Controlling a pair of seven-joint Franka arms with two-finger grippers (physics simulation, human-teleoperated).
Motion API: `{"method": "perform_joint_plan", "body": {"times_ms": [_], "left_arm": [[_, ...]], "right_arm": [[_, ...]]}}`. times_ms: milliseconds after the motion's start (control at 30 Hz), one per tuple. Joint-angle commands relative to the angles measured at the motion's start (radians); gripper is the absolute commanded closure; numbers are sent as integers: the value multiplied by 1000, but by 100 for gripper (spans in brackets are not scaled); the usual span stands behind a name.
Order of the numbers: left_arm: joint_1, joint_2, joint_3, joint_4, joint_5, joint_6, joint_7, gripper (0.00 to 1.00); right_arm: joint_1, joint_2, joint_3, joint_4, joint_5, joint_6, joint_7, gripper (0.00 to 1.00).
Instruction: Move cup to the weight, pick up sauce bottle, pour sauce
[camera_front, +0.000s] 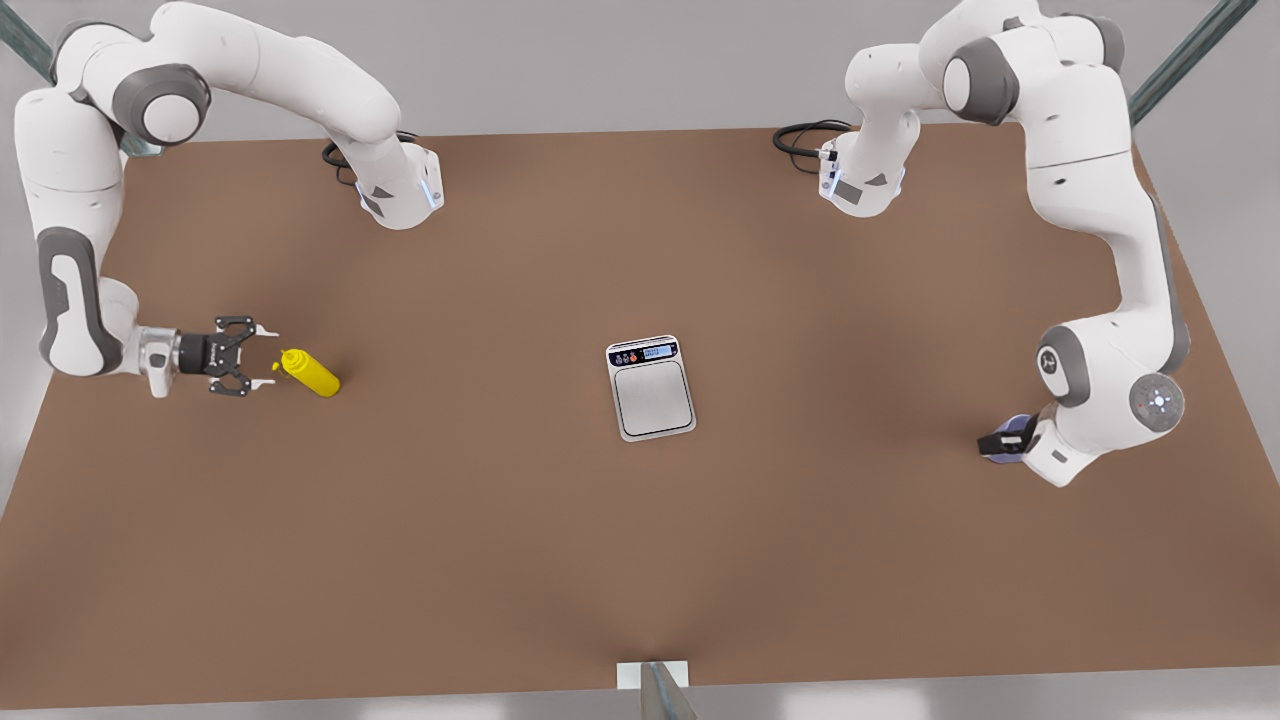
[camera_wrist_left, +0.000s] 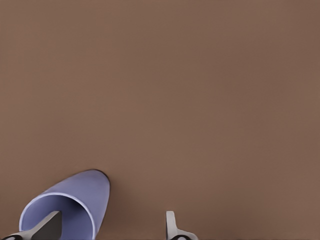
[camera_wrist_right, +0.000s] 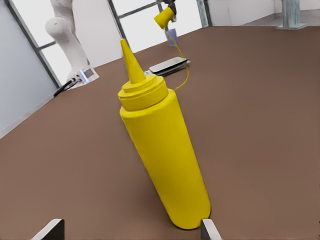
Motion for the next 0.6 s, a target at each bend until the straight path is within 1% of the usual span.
{"method": "perform_joint_plan", "body": {"times_ms": [0,167,267,500,533,567], "left_arm": [[2,2,0,0,-6,2,0,0],[4,17,20,-29,-11,16,0,0],[4,13,22,-49,-12,8,0,0],[2,11,31,-90,-29,33,-8,0],[2,16,31,-90,-29,50,-14,7],[-1,20,31,-90,-29,57,-14,24]], "right_arm": [[-7,0,0,-5,0,4,0,0],[-20,0,3,-50,9,23,-21,0],[-13,1,6,-50,8,40,-112,0],[-2,8,7,-42,34,73,-115,0],[-5,8,7,-45,72,74,-155,0],[-17,8,7,-50,75,71,-163,0]]}}
